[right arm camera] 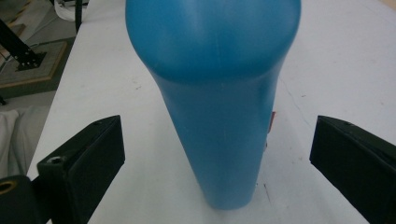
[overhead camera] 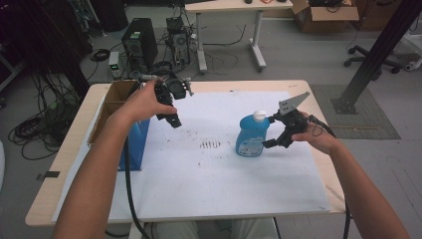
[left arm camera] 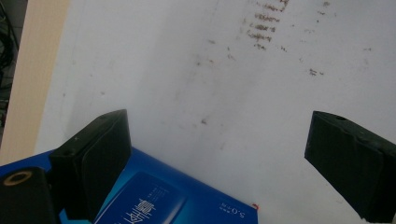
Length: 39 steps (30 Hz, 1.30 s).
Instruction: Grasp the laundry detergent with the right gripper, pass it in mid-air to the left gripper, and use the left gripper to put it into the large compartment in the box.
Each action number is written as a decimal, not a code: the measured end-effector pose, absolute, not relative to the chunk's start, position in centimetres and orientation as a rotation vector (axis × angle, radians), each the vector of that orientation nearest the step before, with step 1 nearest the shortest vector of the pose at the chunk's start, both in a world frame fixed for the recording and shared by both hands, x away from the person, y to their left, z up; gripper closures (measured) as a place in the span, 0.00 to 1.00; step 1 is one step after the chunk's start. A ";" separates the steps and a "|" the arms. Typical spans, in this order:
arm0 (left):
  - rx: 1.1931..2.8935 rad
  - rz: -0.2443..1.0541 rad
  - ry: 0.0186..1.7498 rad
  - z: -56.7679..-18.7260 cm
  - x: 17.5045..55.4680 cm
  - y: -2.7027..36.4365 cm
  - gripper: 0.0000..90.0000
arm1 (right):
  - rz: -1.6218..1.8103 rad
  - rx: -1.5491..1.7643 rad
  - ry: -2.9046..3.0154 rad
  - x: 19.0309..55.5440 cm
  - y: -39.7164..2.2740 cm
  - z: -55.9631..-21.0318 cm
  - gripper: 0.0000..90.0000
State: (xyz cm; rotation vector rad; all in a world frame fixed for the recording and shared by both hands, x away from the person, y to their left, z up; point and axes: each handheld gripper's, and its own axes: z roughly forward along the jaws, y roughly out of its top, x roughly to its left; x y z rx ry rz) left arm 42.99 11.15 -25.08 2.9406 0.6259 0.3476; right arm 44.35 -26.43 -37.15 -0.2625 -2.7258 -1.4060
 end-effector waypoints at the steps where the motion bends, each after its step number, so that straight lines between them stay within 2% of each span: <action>1: 2.941 0.348 0.625 -25.1 43.0 11.1 0.09 | -1.407 -0.260 -2.726 44.4 -26.4 -37.2 0.03; 31: 2.942 0.338 0.632 -25.3 43.0 11.3 0.09 | -1.432 -0.245 -2.742 44.3 -24.5 -38.0 0.05; 33: 2.939 0.340 0.634 -25.3 43.0 11.3 0.09 | -1.461 -0.248 -2.732 44.3 -24.6 -38.1 0.08; 39: 2.944 0.337 0.632 -25.4 43.0 11.3 0.09 | -1.481 -0.251 -2.722 44.1 -24.4 -38.4 0.08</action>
